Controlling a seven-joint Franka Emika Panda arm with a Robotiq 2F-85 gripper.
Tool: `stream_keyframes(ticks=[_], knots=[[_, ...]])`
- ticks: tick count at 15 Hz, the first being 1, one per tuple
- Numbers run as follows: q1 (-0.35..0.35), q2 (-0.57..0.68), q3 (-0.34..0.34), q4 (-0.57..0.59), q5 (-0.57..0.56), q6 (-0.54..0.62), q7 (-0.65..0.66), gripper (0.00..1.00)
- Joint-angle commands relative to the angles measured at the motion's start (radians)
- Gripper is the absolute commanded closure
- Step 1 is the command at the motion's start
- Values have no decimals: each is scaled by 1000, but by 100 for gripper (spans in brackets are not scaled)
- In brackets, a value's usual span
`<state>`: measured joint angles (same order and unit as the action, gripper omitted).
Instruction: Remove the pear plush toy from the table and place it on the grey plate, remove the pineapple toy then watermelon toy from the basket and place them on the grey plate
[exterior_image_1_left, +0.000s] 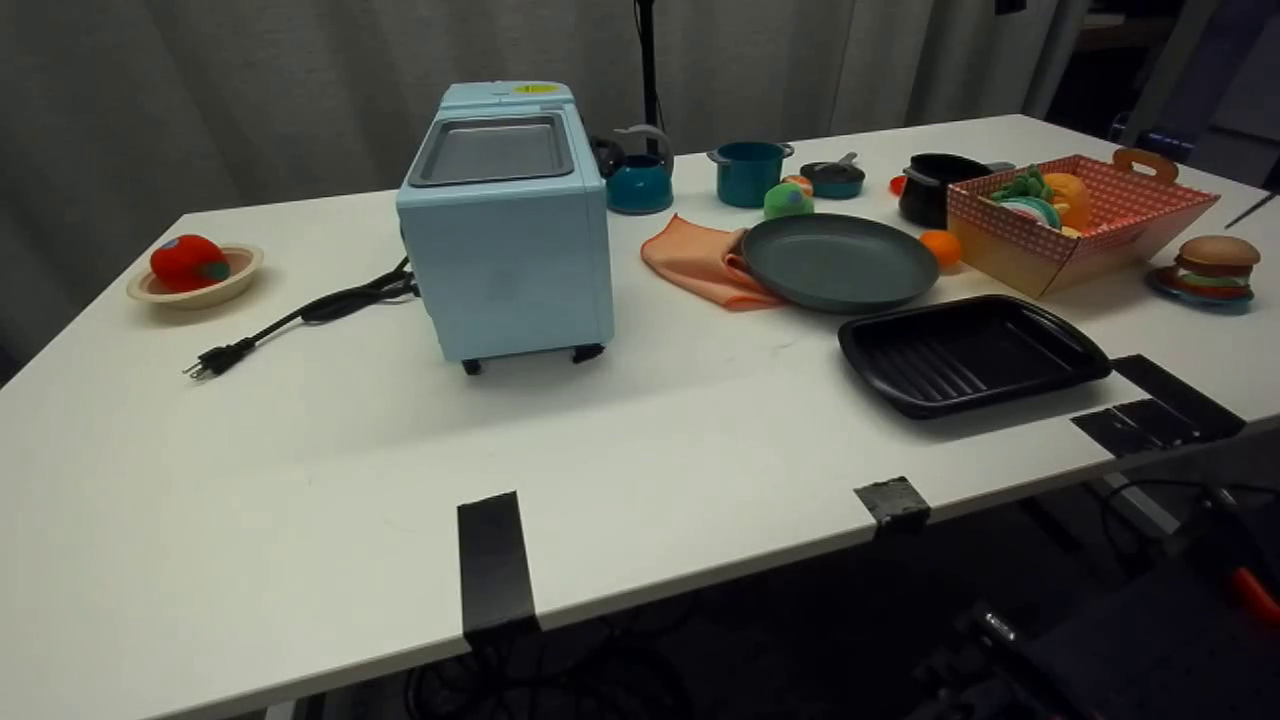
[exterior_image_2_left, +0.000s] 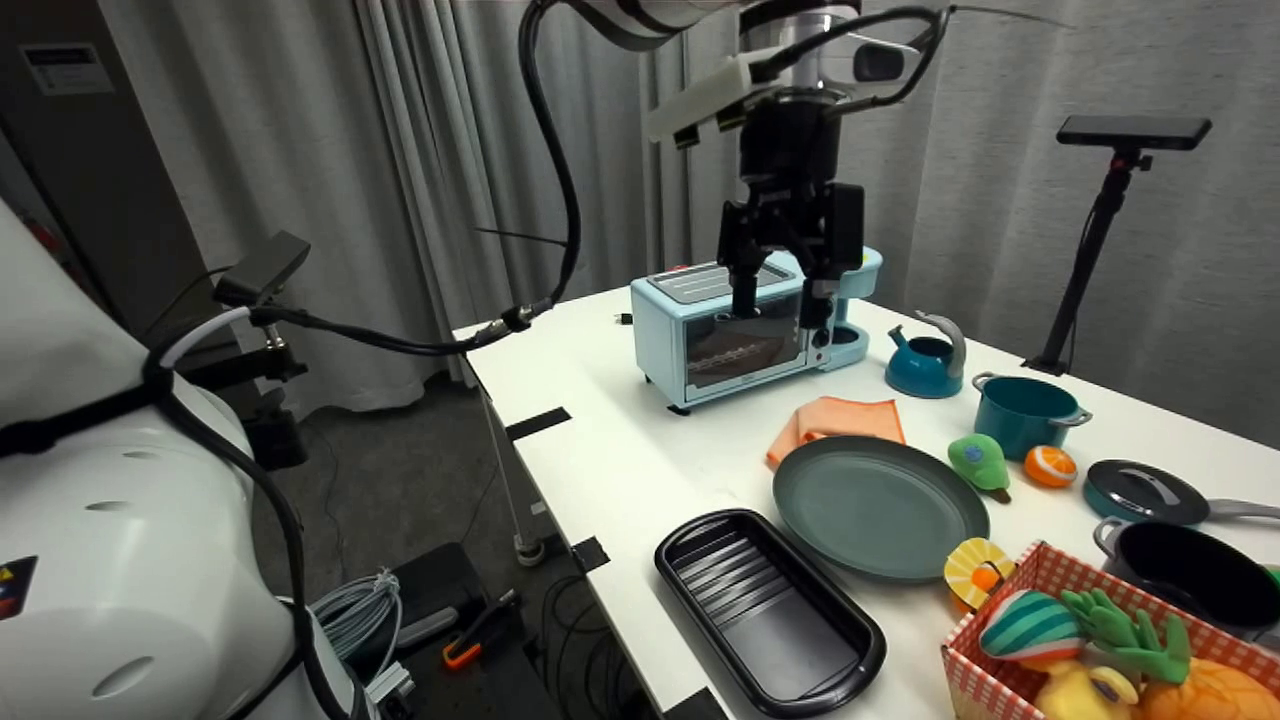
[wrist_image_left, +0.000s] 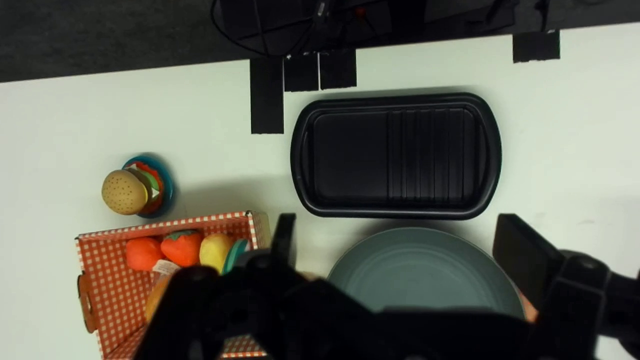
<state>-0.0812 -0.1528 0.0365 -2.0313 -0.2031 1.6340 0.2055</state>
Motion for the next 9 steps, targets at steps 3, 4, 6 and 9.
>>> stream_keyframes(ticks=[3,4,6,9], knots=[[9,235,-42,212,12,59,28,0],[12,274,-46,248,23,74,21,0],[17,350,-52,315,42,105,28,0],[24,455,-53,413,72,153,39,0]])
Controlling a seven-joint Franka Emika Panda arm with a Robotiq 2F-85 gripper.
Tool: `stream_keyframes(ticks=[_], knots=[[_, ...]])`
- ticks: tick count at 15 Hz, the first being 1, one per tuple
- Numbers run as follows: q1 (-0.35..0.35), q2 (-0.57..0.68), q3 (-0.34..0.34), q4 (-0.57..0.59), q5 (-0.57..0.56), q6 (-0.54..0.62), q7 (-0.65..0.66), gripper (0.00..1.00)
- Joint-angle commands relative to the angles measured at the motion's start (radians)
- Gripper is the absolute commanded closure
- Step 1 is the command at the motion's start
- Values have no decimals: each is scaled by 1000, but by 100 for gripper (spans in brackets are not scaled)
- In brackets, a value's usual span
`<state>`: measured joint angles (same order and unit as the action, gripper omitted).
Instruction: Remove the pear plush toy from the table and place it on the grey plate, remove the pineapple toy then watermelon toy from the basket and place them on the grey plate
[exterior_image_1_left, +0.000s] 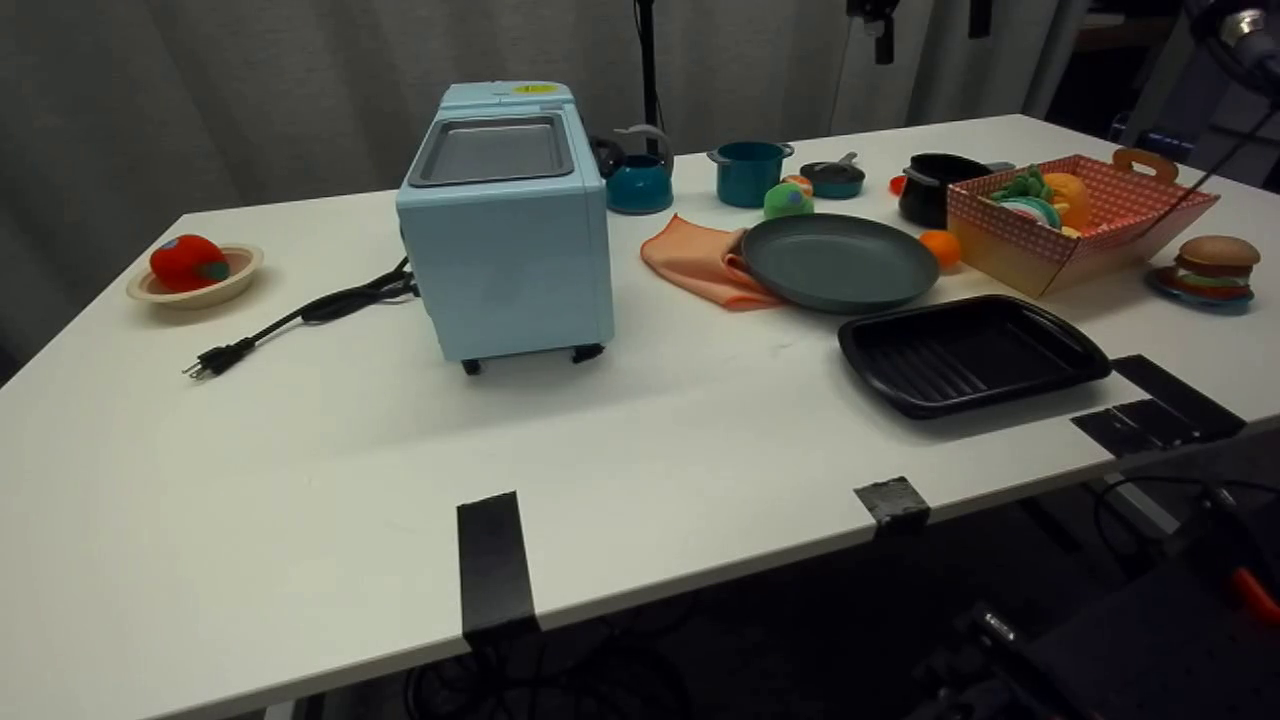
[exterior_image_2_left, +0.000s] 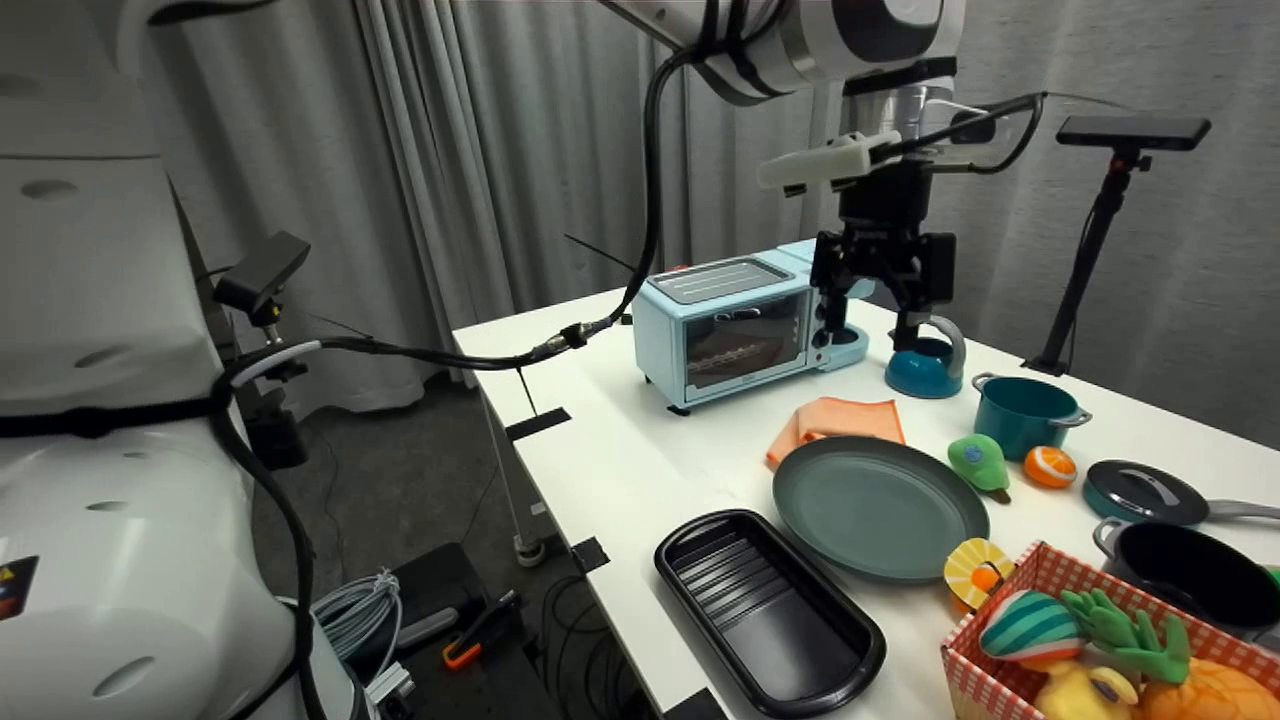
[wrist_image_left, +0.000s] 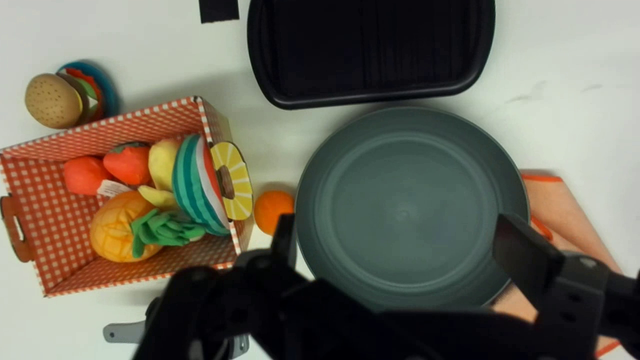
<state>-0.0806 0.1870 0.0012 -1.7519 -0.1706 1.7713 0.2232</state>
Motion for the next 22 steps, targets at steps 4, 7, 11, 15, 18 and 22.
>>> stream_keyframes(ticks=[4,7,11,15,18,22], knots=[[38,239,-16,255,98,87,40,0],[40,304,-16,323,153,167,53,0],[49,280,-26,268,143,182,43,0],[50,278,-27,265,143,182,43,0],[54,285,-32,269,132,194,55,0],[63,335,-59,293,103,264,81,0]])
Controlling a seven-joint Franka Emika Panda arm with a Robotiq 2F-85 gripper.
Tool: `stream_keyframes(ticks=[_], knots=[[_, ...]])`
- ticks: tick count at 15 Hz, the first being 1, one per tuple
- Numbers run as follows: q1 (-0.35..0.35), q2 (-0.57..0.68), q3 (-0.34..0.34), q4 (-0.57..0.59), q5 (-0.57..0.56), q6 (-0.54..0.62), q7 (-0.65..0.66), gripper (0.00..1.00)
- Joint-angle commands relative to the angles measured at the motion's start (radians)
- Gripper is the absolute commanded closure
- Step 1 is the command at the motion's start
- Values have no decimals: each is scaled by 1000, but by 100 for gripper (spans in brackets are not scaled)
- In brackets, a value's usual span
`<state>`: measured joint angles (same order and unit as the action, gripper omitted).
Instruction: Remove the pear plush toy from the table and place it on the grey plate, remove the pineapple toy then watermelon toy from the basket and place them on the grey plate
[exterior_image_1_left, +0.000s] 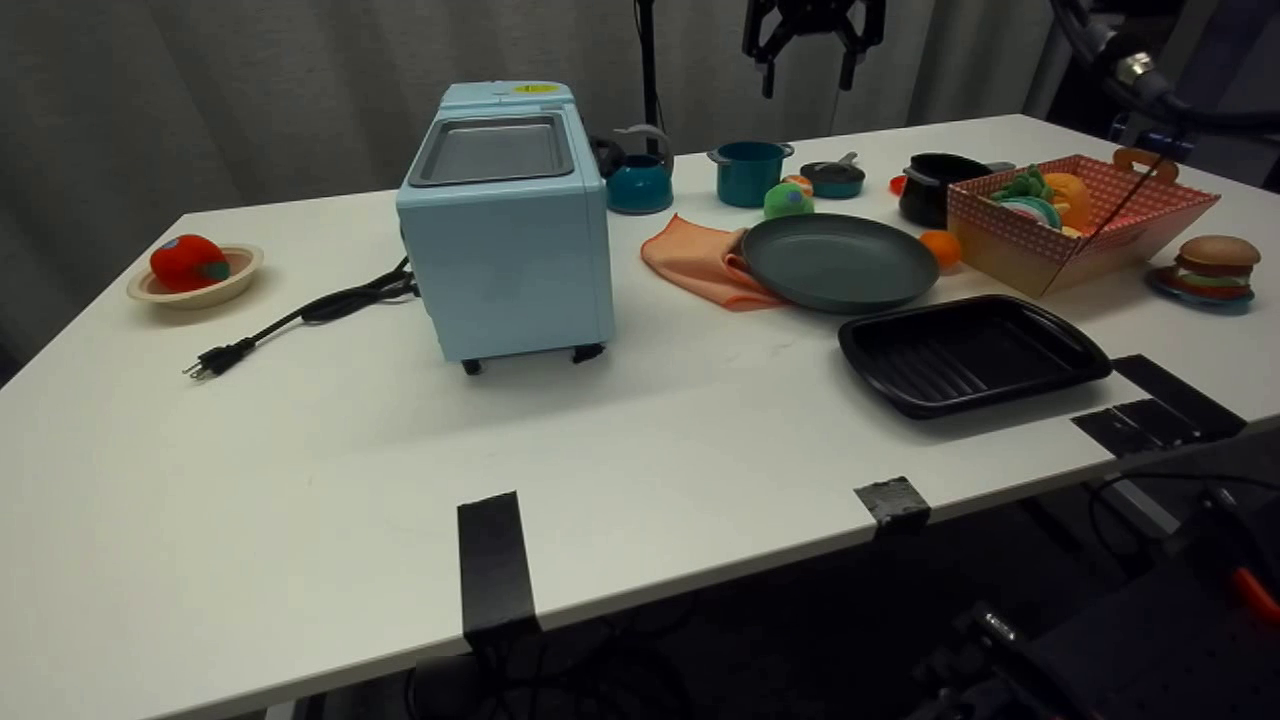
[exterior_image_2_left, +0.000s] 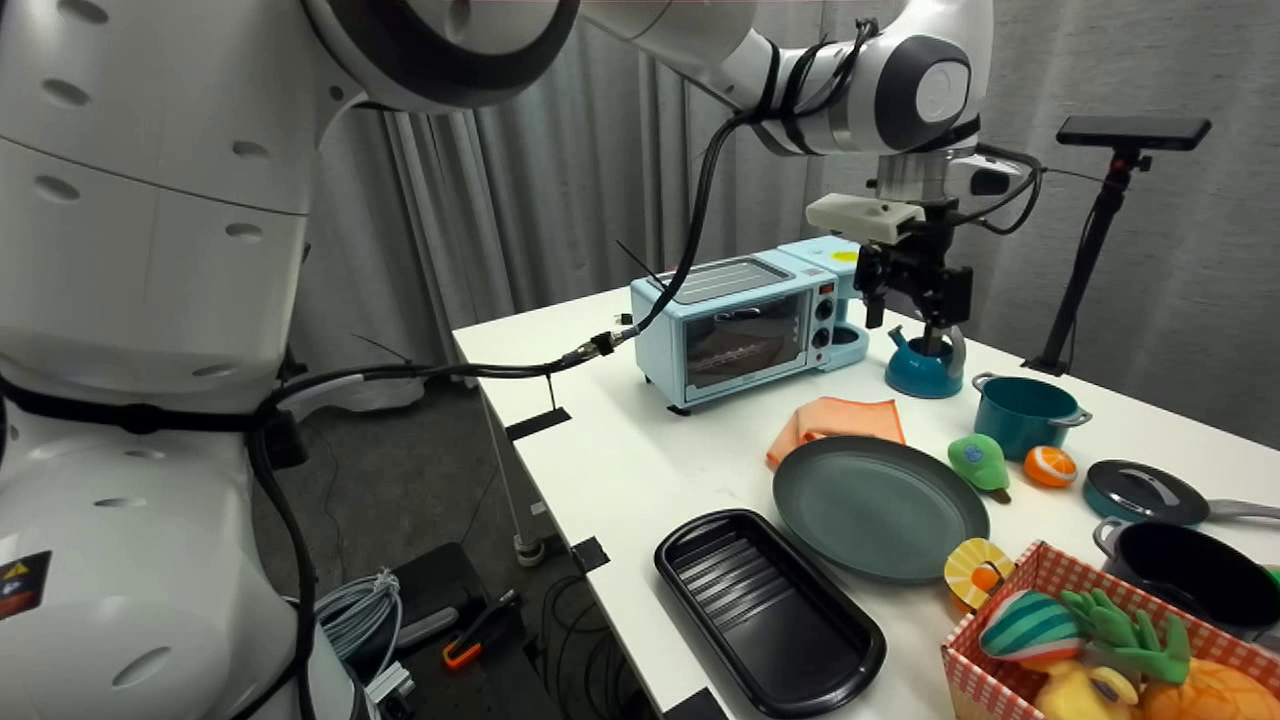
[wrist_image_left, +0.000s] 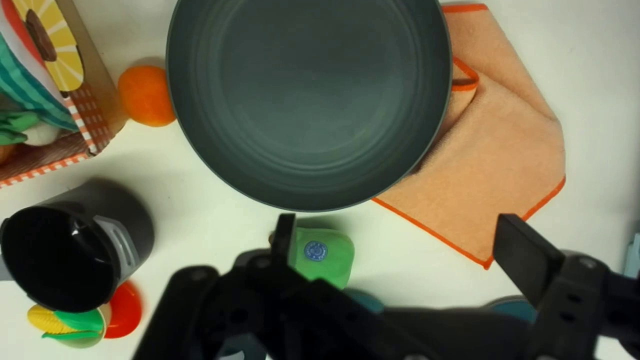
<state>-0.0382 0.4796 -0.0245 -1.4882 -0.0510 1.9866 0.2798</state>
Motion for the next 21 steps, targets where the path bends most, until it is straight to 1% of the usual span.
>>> stream_keyframes(ticks=[1,5,8,11,15,18,21], knots=[[20,58,-37,33,-12,70,24,0],[27,133,-52,50,0,178,62,0],[39,204,-62,90,2,228,111,0],[65,284,-82,164,-3,237,178,0],[97,399,-123,296,-14,216,261,0],[107,480,-157,390,-21,204,305,0],[103,562,-186,484,-28,178,338,0]])
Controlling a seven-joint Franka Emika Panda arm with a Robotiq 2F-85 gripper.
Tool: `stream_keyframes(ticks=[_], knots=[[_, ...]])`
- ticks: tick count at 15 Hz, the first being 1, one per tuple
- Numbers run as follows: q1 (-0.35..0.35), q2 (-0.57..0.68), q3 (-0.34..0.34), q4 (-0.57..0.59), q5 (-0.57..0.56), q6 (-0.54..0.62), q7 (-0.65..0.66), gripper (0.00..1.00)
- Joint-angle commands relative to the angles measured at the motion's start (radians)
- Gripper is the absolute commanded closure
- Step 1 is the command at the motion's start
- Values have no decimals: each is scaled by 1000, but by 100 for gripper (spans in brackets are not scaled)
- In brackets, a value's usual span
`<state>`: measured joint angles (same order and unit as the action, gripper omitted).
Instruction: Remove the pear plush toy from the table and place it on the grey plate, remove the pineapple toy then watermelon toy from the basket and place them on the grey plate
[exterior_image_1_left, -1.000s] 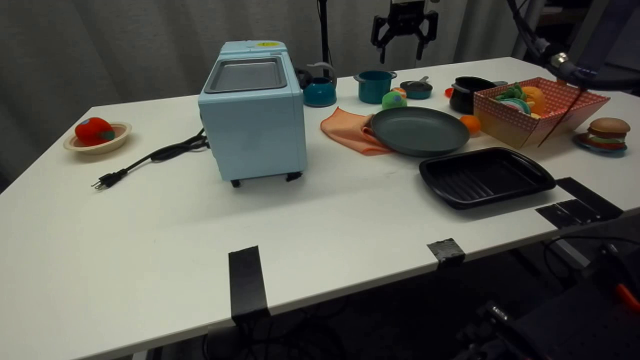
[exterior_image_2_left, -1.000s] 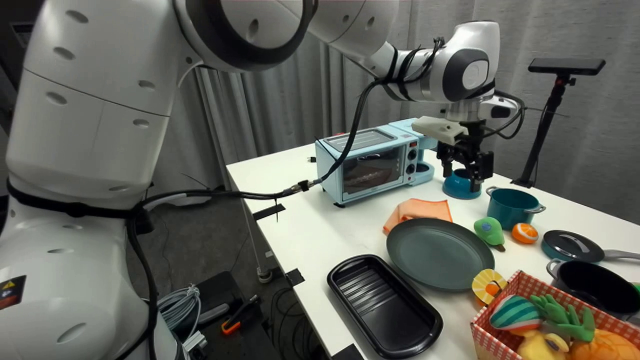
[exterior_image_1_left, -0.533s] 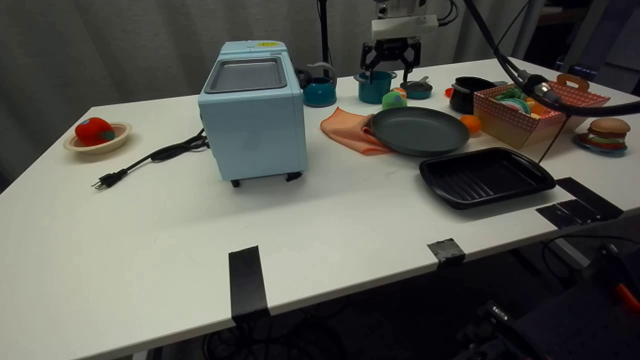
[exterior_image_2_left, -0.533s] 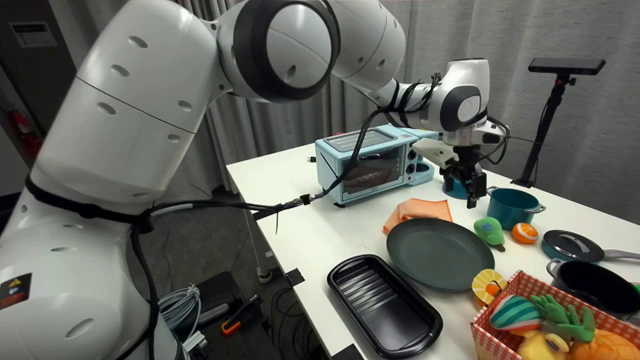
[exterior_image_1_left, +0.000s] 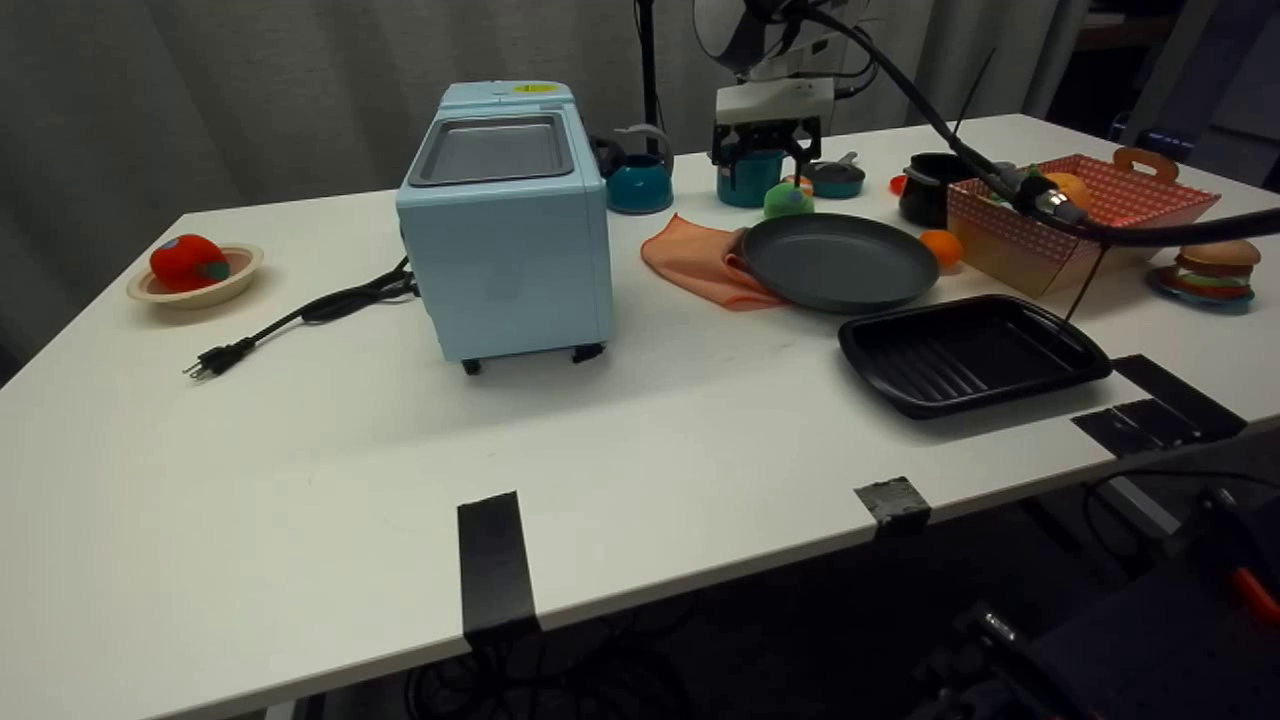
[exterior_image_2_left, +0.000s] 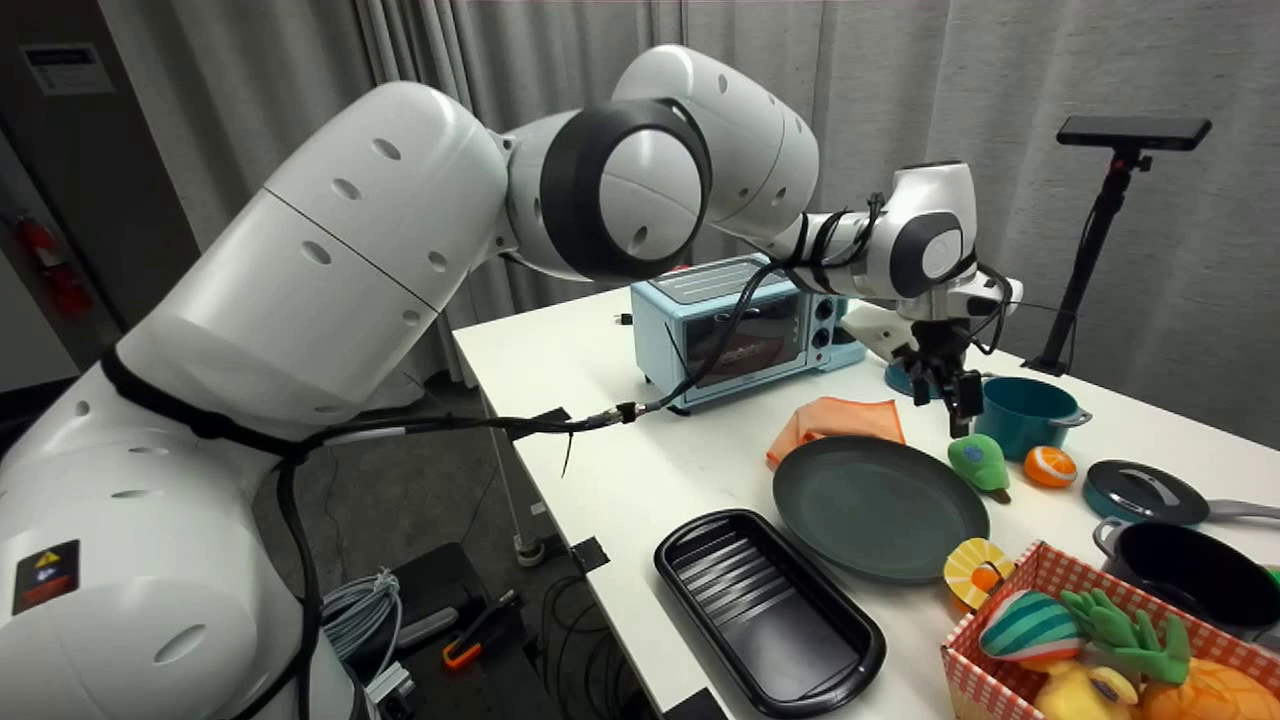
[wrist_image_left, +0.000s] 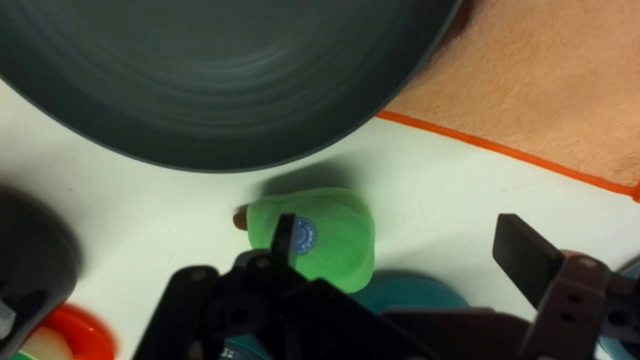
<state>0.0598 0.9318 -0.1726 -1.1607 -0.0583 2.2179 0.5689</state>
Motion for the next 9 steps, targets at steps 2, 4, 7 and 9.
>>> stream_keyframes(ticks=[2,4,7,9], knots=[[-1,159,-57,217,-30,-72,68,0],[-8,209,-71,281,-38,-104,90,0],[-17,270,-82,364,-45,-167,124,35],[-25,292,-83,404,-47,-208,137,50]])
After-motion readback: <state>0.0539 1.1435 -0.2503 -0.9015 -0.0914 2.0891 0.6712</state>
